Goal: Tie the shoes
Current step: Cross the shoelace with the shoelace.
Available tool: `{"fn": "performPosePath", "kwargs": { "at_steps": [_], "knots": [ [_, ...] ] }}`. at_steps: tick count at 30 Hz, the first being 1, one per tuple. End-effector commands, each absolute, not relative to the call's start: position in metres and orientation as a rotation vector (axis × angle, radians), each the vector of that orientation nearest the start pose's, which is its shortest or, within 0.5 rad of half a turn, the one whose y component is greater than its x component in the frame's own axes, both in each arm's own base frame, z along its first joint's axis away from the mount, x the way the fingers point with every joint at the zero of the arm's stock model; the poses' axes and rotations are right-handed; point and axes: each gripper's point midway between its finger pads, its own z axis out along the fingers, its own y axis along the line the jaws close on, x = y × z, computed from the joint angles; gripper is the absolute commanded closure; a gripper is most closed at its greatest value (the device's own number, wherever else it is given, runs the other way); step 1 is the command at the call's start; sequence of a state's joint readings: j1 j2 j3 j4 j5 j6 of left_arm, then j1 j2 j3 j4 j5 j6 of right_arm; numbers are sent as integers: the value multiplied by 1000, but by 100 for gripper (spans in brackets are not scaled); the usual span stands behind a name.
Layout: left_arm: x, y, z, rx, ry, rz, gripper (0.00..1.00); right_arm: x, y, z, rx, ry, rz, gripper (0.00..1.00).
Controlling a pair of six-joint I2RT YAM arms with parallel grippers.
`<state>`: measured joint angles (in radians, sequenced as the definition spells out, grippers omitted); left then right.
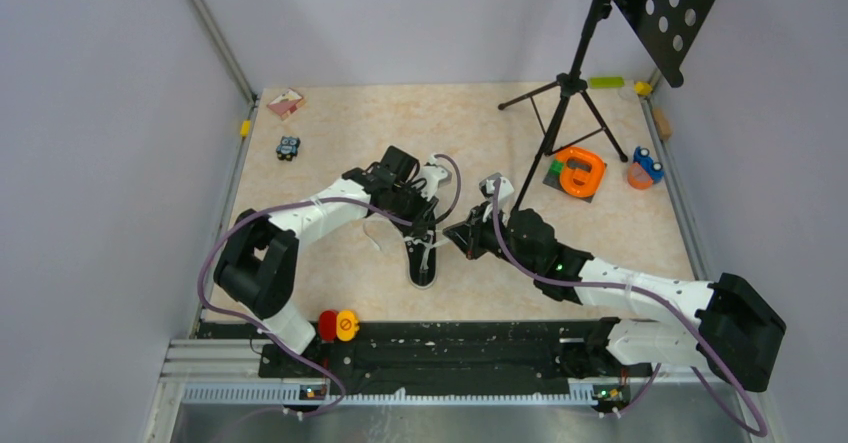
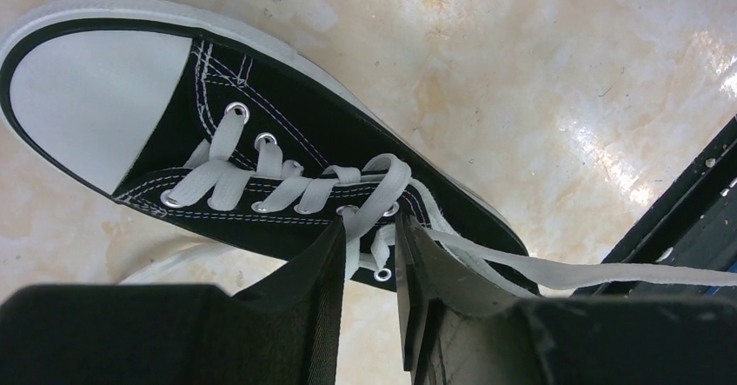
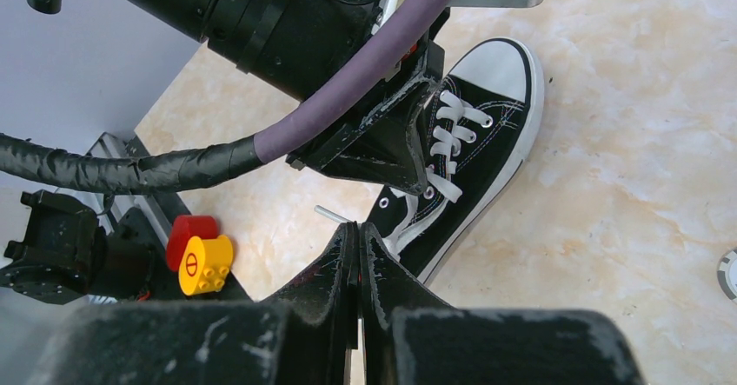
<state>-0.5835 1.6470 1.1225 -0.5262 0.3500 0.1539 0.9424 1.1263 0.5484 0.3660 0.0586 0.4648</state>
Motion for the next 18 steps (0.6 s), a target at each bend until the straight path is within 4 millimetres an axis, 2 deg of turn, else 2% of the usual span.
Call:
{"fn": "performPosePath", "kwargs": {
  "at_steps": [1,7,15,18],
  "knots": [
    [278,-249,83,1088,2376,-604,68,217,320,200,-401,1787,982,100],
    [284,-247,81,1070,2378,-557,70,217,319,199,-400,1790,979,100],
    [291,-247,87,1043,2369,-532,100,218,318,200,-396,1788,976,100],
    [289,-248,92,1042,2374,-544,100,218,317,199,-387,1790,970,100]
  ]
}}
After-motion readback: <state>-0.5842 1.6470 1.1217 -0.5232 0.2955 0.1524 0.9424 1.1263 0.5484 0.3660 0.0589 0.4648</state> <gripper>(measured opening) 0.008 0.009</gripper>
